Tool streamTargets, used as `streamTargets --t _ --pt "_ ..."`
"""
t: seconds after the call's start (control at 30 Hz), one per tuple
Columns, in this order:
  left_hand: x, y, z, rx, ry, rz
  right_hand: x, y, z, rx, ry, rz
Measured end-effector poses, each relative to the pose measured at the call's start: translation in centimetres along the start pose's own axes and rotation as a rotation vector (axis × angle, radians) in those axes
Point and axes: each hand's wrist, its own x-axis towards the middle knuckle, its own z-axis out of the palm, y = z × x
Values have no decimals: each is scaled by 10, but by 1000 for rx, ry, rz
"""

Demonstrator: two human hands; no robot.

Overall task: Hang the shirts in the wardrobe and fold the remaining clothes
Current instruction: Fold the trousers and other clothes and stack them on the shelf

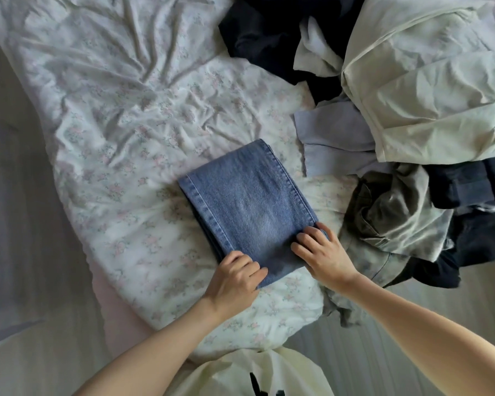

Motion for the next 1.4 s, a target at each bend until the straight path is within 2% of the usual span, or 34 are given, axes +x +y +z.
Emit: streamTargets --t 0.13,0.17,0.27,0.37,0.5,0.6,0.8,0.97,1.03,1.07,1.13,1.2,1.27,1.33,1.4 --pt "-10 7 14 54 -166 -28 -14 -7 10 70 -199 61" --pt "-12 9 17 60 -198 -41 -16 -10 12 93 -202 79" --pt "-13 13 21 58 -139 -84 -14 -17 10 152 -64 154" --pt "2 4 19 121 -55 -209 0 -28 9 193 86 342" --pt "36 -34 16 186 -68 -420 35 -45 17 197 -14 534" --pt "52 -65 25 221 -90 -474 54 -49 34 207 -96 636" --pt "57 -100 52 327 -151 -464 62 -45 71 144 -88 653" --pt "59 -98 47 312 -216 -489 67 -44 59 167 -106 663" --pt "58 -91 37 243 -149 -510 67 -39 45 274 -35 666" --pt "57 -86 33 210 -53 -535 66 -35 40 347 35 689" --pt "52 -74 30 173 166 -628 68 -20 33 502 164 781" --pt "50 -60 25 63 292 -831 77 -5 27 605 102 823" --pt "53 -46 25 -135 337 -1116 85 7 30 624 -14 810" --pt "59 -39 25 -349 314 -1382 93 15 33 626 -102 783" --pt "61 -38 29 -444 286 -1492 100 22 37 646 -150 785"
